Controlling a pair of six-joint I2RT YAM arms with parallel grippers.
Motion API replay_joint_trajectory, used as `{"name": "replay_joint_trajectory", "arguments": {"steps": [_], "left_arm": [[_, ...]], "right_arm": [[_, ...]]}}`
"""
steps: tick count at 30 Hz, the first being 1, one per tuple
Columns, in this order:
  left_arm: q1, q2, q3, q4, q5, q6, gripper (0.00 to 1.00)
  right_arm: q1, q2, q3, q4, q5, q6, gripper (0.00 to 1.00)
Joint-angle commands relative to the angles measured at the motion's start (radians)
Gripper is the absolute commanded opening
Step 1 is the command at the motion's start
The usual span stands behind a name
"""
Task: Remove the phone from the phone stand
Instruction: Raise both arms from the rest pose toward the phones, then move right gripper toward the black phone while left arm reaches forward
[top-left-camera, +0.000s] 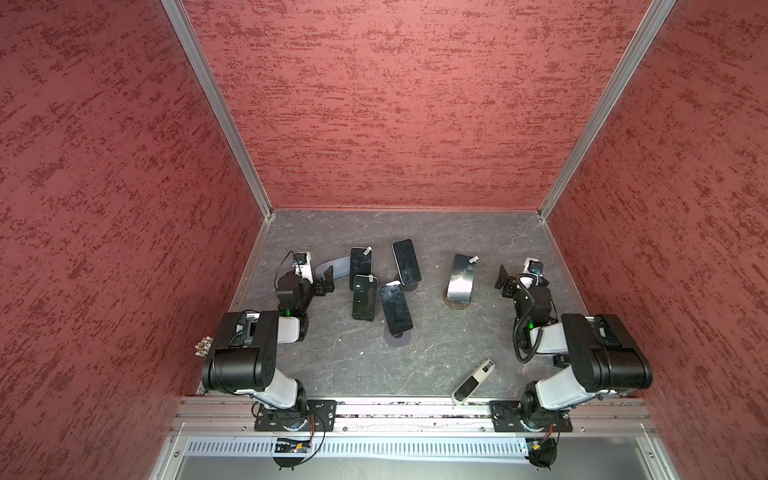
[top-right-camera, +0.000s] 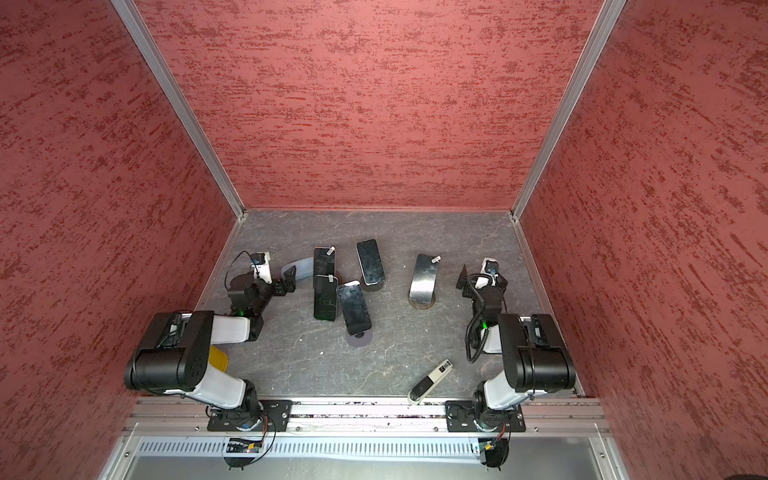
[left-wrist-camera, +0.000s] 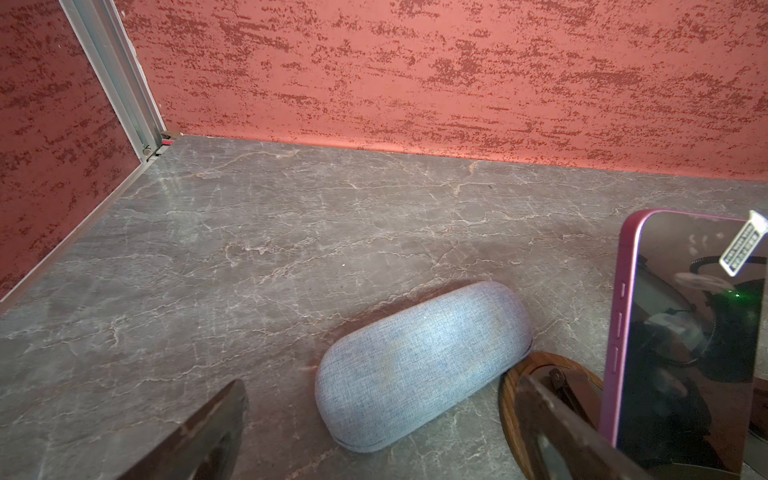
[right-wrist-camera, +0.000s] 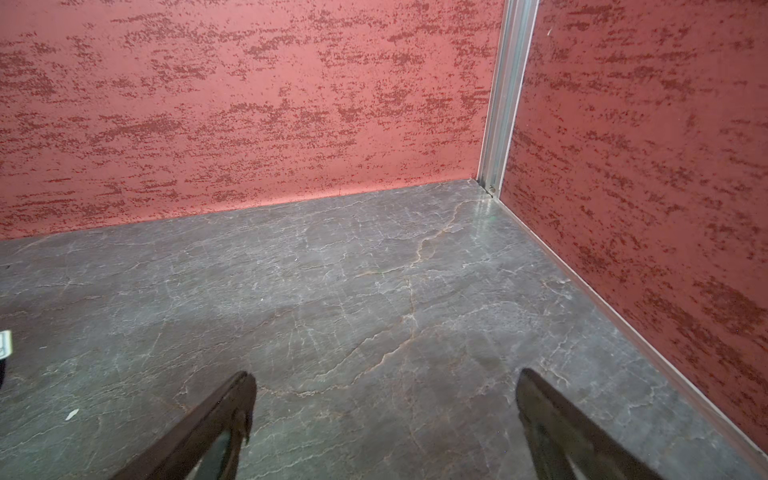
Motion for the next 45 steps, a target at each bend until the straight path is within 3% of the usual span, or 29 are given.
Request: {"name": "replay_joint_trajectory", "arguments": {"steps": [1,28,32,35,40,45], "left_arm": [[0.004,0.000,0.017,-0.006,0.006,0.007,1.00],[0.003,-0.002,0.015,-0.002,0.005,0.006,0.99],[-0.041,-0.059,0.004,-0.031,-0.142,0.005,0.99],[-0.054,-0.125,0.035,-0.140,-0.180,0.001,1.00],[-0.064,-0.203,0.179,-0.497,-0.224,-0.059,1.00],[-0.080,-0.282,0.204,-0.579,-0.231,-0.144,1.00]], "right_arm": [[-0.005,0.004,0.019,0.007,-0.017,-0.009,0.99],[-0.006,-0.001,-0.003,0.045,-0.043,-0.016,0.99],[-0.004,-0.041,-0.057,0.113,-0.048,-0.022,0.99],[-0.002,-0.149,-0.050,0.005,-0.039,-0.022,0.99],[0.001,-0.320,0.050,-0.327,-0.062,0.020,0.99],[0.012,-0.422,0.180,-0.651,-0.034,0.138,0.99]]}}
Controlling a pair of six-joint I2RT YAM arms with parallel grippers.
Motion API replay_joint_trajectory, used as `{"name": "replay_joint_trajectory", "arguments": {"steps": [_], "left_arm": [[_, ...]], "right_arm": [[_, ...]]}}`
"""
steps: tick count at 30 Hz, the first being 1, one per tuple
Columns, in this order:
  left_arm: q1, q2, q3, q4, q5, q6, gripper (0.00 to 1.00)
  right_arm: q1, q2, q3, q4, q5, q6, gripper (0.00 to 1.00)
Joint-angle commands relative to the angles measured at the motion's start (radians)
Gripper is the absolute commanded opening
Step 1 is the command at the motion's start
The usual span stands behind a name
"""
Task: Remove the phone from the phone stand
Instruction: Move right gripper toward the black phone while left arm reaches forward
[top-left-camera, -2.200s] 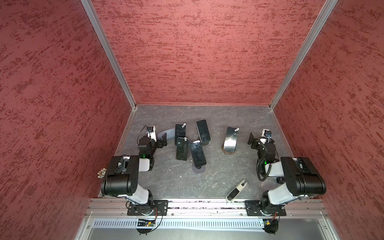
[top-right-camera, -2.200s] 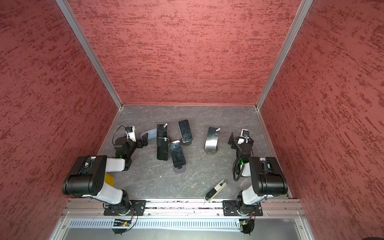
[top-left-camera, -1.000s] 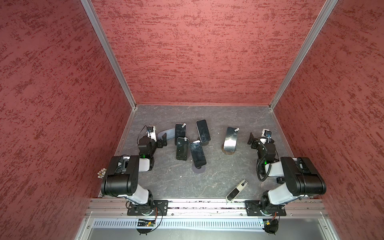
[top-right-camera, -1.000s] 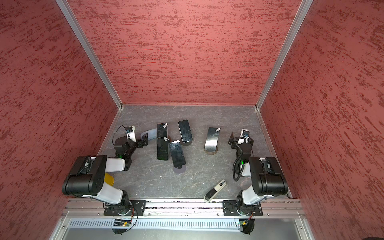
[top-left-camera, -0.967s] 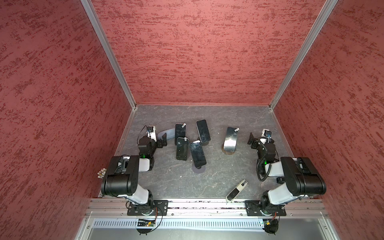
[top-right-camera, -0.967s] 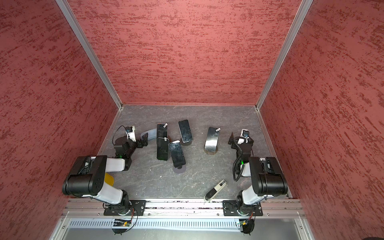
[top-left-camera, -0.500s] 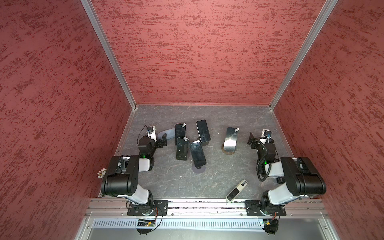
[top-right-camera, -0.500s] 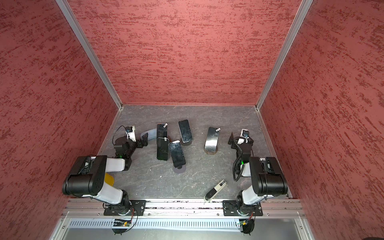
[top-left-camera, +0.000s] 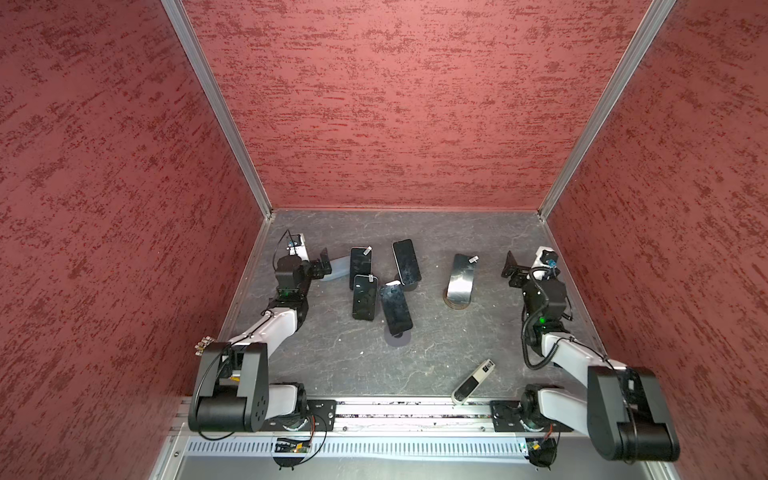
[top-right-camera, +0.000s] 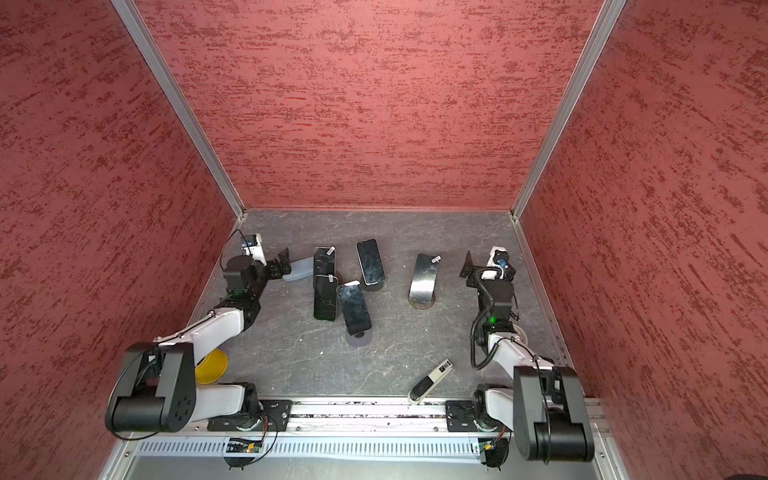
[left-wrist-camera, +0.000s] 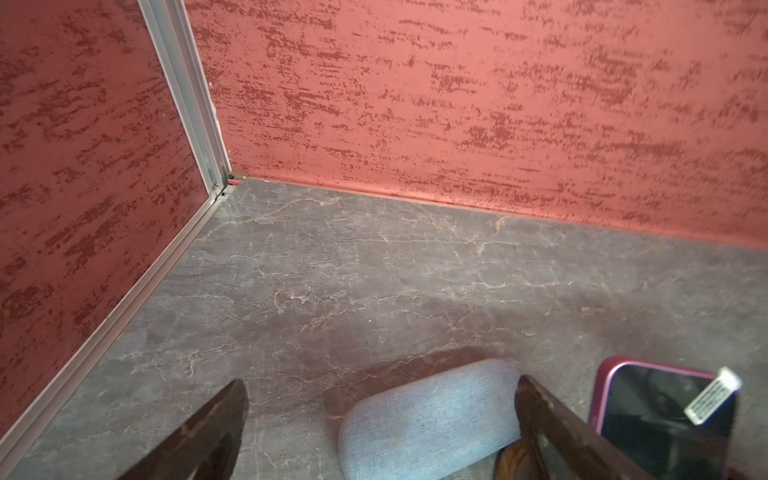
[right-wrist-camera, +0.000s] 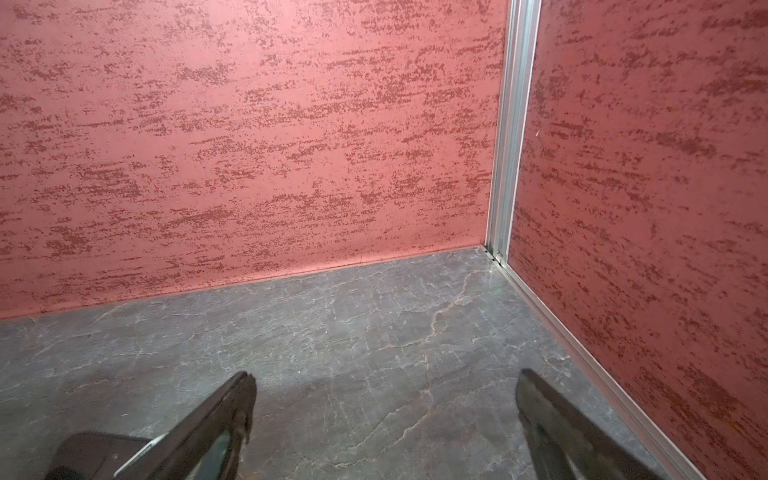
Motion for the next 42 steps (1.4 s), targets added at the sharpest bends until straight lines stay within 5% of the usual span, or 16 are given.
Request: {"name": "replay_joint_trajectory", "arguments": {"steps": [1,6,15,27,42], "left_arm": [[-0.014,-0.054,0.022,-0.176,-0.023,-0.085,0.99],[-0.066,-0.125,0.097,-0.398,-0.032,-0.100,1.00],[-0.239,-0.253,0.148,-0.640,-0.010,-0.157,1.00],[-0.330,-0.371,0.213,-0.825,0.033,-0.298,1.00],[-0.463,-0.335,0.333,-0.924,0.041,-0.355,1.00]], "right_arm": [[0.012,-0.044,0.106,-0.336,0.018,0.112,0.99],[0.043,-0.040,0.300,-0.677,0.070,0.203,0.99],[0.148,0.051,0.533,-1.034,0.079,0.288,0.99],[0.304,0.087,0.649,-1.217,0.099,0.310,0.99],[0.465,0.150,0.699,-1.322,0.134,0.320,0.99]]}}
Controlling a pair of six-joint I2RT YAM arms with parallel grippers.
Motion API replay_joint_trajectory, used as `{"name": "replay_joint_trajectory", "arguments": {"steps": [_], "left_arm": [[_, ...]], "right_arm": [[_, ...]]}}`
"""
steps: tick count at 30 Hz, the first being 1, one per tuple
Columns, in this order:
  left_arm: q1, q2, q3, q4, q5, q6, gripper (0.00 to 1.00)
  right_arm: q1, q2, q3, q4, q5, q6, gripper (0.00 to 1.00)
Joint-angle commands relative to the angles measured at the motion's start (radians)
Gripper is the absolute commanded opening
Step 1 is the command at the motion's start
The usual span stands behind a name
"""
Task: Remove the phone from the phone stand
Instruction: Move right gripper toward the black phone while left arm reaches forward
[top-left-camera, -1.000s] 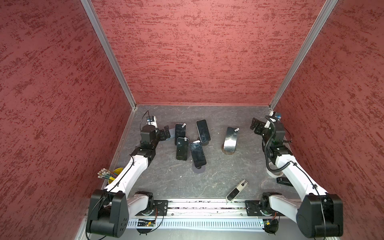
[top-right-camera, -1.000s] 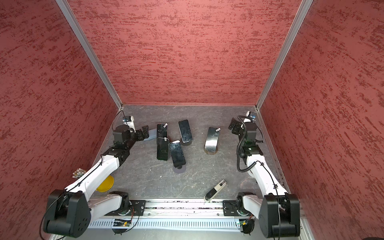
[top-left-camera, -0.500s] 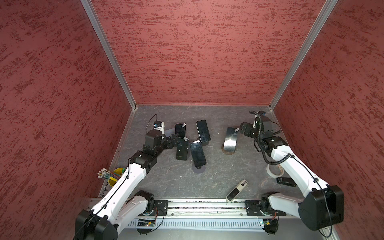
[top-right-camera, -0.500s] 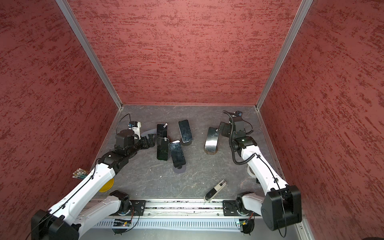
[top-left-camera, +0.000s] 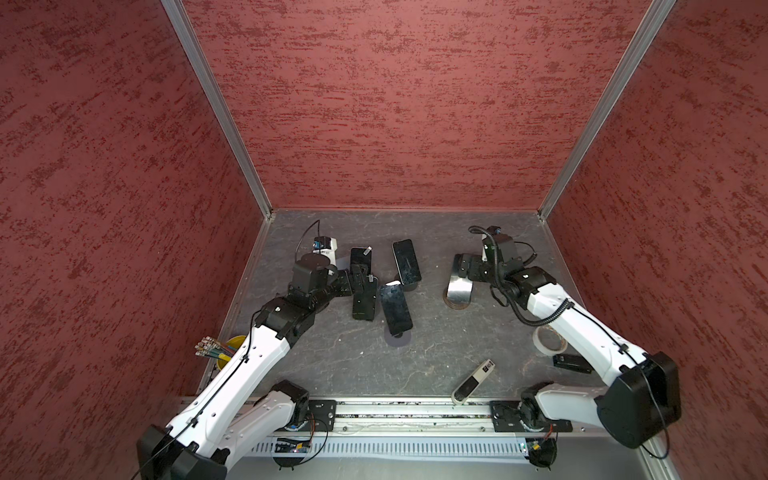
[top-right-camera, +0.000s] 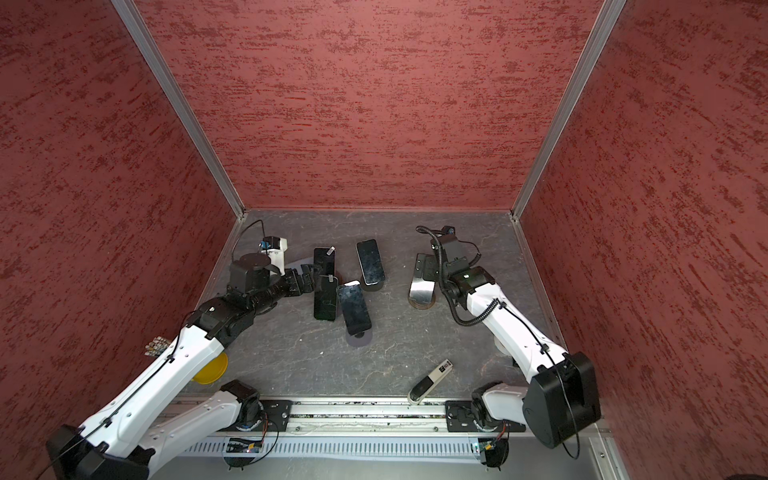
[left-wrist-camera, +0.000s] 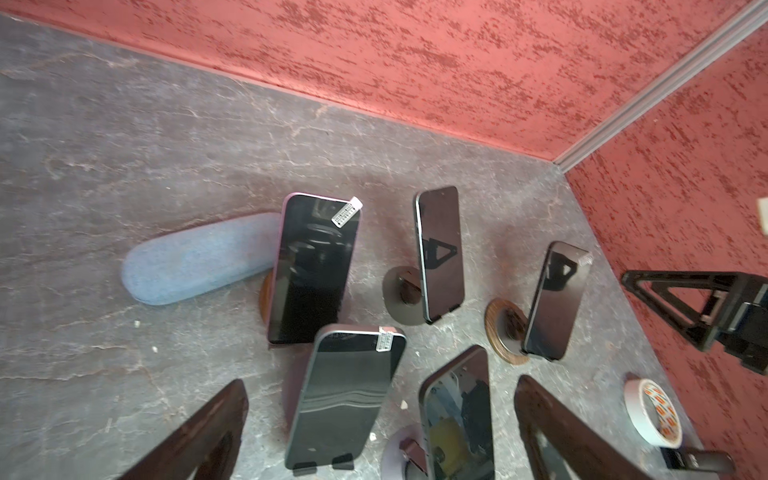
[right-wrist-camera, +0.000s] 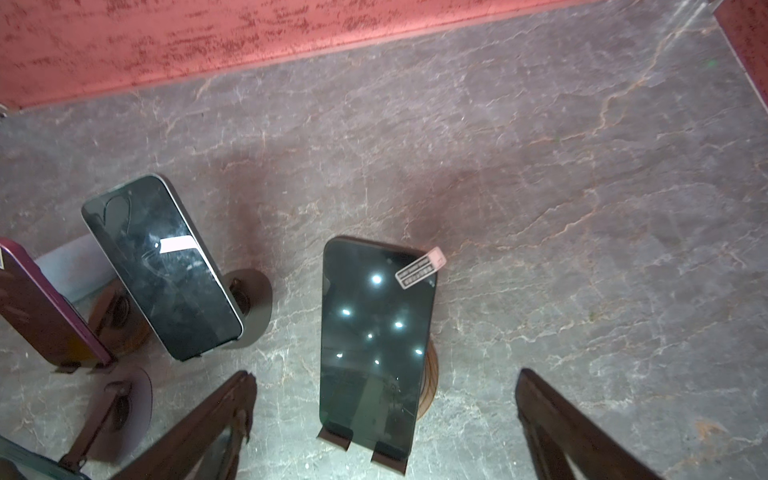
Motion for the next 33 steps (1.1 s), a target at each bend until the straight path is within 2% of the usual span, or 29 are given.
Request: {"name": "replay_joint_trajectory", "arguments": {"steps": [1,14,19,33], "left_arm": [[-0.036,0.018,0.024,-0.019,0.004,-0.028,0.99],[-0.146,0.100,0.039,0.040,-0.018,-0.028,1.00],[-0.156,0.106,0.034,0.050,-0.021,-0.018,1.00],[-0.156,0.103,0.004,0.065,-0.033,0.026,0.99]], "right_arm": [[0.024,0.015,0.032,-0.046,0.048,0.026,0.99],[0.092,0.113,0.056,-0.061,0.120,0.088,0.99],[0.105,0.150,0.069,-0.060,0.172,0.115,0.99],[0.126,0.297,0.125,-0.059,0.199,0.170,0.99]]}}
